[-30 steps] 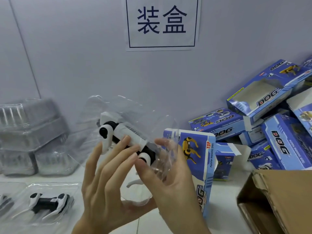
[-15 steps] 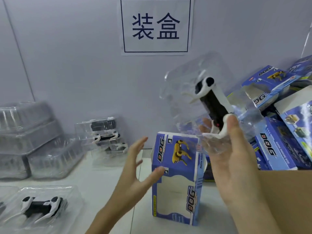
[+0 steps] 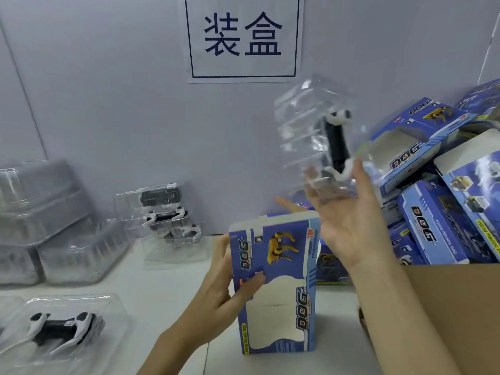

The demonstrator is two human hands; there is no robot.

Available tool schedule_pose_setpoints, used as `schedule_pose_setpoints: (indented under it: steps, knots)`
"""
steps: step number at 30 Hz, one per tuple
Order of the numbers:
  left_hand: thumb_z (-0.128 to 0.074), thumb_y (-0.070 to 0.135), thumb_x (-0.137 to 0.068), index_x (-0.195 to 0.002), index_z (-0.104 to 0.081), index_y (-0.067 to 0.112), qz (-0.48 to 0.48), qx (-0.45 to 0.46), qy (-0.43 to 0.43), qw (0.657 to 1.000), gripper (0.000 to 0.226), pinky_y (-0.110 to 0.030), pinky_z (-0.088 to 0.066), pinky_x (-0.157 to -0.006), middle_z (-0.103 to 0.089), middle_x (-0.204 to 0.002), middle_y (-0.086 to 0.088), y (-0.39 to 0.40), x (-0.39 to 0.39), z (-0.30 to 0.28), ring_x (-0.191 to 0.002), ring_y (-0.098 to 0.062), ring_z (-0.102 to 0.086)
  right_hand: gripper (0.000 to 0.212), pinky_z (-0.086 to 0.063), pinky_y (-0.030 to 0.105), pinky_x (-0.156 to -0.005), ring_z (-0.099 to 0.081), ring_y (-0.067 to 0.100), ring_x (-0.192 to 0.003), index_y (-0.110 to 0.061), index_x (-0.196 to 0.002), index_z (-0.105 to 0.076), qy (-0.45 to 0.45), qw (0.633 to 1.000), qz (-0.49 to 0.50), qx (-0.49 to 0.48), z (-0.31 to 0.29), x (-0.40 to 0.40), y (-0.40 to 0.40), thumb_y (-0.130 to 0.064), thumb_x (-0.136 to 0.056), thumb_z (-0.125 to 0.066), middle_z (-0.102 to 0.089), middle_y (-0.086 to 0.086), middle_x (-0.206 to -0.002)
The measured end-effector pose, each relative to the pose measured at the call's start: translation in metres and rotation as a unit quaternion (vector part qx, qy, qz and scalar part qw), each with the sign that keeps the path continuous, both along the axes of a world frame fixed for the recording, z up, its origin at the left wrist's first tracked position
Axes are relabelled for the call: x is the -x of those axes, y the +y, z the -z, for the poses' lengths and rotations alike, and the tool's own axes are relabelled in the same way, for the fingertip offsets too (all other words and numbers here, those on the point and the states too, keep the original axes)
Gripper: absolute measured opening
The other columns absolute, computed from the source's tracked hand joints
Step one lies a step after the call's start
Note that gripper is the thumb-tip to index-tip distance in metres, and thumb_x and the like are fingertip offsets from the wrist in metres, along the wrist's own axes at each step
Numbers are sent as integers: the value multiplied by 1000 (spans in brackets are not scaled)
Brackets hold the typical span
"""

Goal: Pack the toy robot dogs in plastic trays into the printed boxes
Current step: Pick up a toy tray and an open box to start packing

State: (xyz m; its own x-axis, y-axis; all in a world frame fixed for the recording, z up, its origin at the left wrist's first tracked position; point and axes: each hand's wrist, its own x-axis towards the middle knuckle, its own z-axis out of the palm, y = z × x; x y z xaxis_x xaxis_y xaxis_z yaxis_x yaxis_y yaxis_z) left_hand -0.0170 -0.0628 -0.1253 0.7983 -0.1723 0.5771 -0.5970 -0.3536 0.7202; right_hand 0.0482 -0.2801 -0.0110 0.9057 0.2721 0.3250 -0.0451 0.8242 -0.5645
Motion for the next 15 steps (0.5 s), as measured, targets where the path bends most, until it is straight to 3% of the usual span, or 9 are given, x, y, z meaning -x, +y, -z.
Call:
schedule_pose_setpoints:
  steps: [2,4,6,9,13,15]
  knots:
    - [-47,61,-105,-142,-51,54,-29,-91,-50,994,38,-25,-56,-91,-37,-152,22,1,0,-1,-140,-14,-44,33,-46,80,-88,-61,29,-121,-20,-107,-52,-6,994,-83,73,-10,-8,3,-50,-98,-64,-60,11,-117]
    - [-46,58,-107,-141,-53,50,-33,-123,-69,989,36,-25,-55,-94,-34,-153,27,1,-3,-2,-143,-19,-39,30,-47,78,-90,-61,31,-122,-20,-100,-59,-10,978,-141,154,-19,-14,5,-48,-96,-70,-56,12,-117]
    - [-51,55,-106,-138,-54,46,-36,-107,-80,990,34,-15,-48,-97,-36,-153,22,2,-4,-1,-141,-19,-42,23,-55,61,-93,-71,30,-111,-21,-90,-73,-17,960,-141,240,-27,-18,4,-44,-92,-77,-65,10,-98]
    - [-67,54,-97,-136,-43,46,-32,12,-41,999,47,-28,-60,-88,-43,-150,1,4,-4,3,-128,-22,-60,21,-52,43,-97,-76,23,-102,-23,-86,-71,-30,933,-138,332,-36,-21,-4,-43,-89,-80,-64,2,-70]
    - [-79,48,-83,-127,-33,40,-64,108,23,992,64,-50,-62,-90,-57,-137,-16,3,-6,9,-115,-33,-70,24,-50,72,-95,-62,35,-105,-21,-82,-75,-19,906,-138,399,-33,-28,-21,-42,-94,-73,-60,7,-80]
    - [-80,50,-82,-127,-33,40,-63,113,24,991,66,-48,-62,-90,-57,-136,-18,0,-8,13,-113,-32,-71,23,-52,64,-90,-65,28,-91,-20,-94,-72,-23,901,-143,409,-31,-30,-28,-42,-89,-77,-56,6,-87]
